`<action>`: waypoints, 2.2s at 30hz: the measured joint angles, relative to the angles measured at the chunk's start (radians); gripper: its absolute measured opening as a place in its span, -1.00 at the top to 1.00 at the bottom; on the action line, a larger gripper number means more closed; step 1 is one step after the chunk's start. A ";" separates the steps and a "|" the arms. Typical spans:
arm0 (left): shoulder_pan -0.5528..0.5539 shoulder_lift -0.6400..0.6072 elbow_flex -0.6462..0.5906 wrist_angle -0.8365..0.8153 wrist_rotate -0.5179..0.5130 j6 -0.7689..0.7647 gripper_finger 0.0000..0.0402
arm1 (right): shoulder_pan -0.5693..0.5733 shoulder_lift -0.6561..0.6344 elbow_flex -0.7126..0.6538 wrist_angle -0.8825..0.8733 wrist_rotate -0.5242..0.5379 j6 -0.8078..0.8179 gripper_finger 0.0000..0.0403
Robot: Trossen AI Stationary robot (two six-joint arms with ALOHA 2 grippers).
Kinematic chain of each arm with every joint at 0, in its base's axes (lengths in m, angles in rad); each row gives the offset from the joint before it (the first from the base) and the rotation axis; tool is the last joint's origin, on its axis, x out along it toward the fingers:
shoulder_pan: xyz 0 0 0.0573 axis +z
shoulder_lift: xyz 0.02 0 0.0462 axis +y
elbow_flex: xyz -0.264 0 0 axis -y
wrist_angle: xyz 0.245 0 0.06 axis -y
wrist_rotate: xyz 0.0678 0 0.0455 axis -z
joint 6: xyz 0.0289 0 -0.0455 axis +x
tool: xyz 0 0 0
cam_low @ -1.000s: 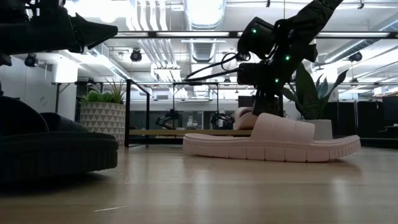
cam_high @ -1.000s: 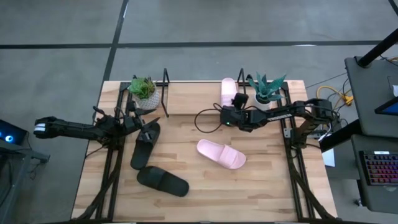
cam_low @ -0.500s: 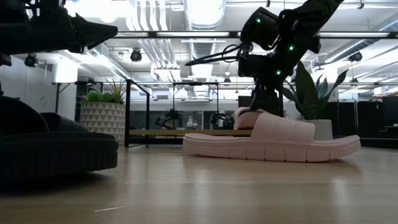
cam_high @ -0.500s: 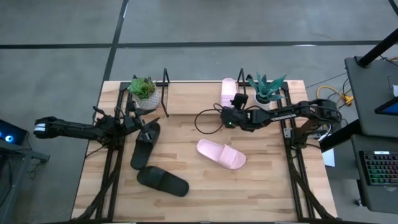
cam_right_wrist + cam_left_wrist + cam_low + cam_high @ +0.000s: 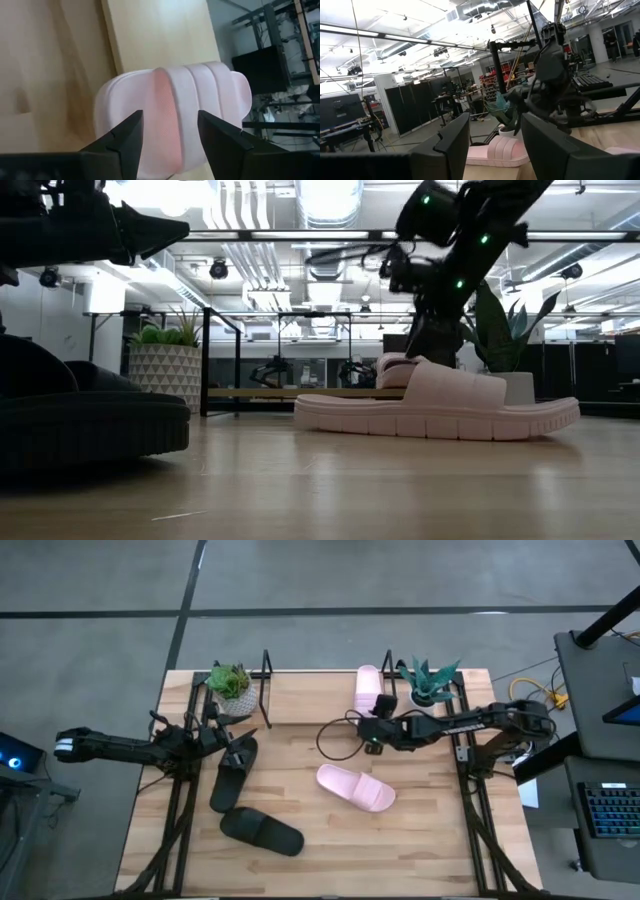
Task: Pick and place slides into the shelf
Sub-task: Put the pink slipper on the shelf
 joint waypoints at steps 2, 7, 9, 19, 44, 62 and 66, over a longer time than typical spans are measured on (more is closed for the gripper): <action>0.000 0.000 0.000 0.000 0.000 0.000 0.18 | 0.022 -0.035 0.000 -0.025 0.000 0.047 0.15; 0.000 0.001 0.000 0.000 0.000 0.000 0.18 | 0.124 -0.154 0.000 -0.083 0.001 0.155 0.22; 0.000 0.003 0.000 0.000 0.000 0.000 0.18 | 0.183 -0.204 0.000 -0.091 0.002 0.204 0.25; 0.000 0.025 0.000 0.001 0.000 0.000 0.18 | 0.517 -0.346 -0.024 -0.108 0.108 0.344 0.32; 0.000 0.141 0.000 0.075 0.000 -0.131 0.18 | 0.851 -0.025 -0.162 -0.267 0.213 0.558 0.40; 0.000 0.210 0.000 0.153 0.000 -0.132 0.18 | 0.851 0.231 -0.161 -0.159 0.418 0.538 0.39; 0.000 0.224 0.000 0.152 0.000 -0.132 0.18 | 0.851 0.232 -0.161 -0.125 0.416 0.538 0.38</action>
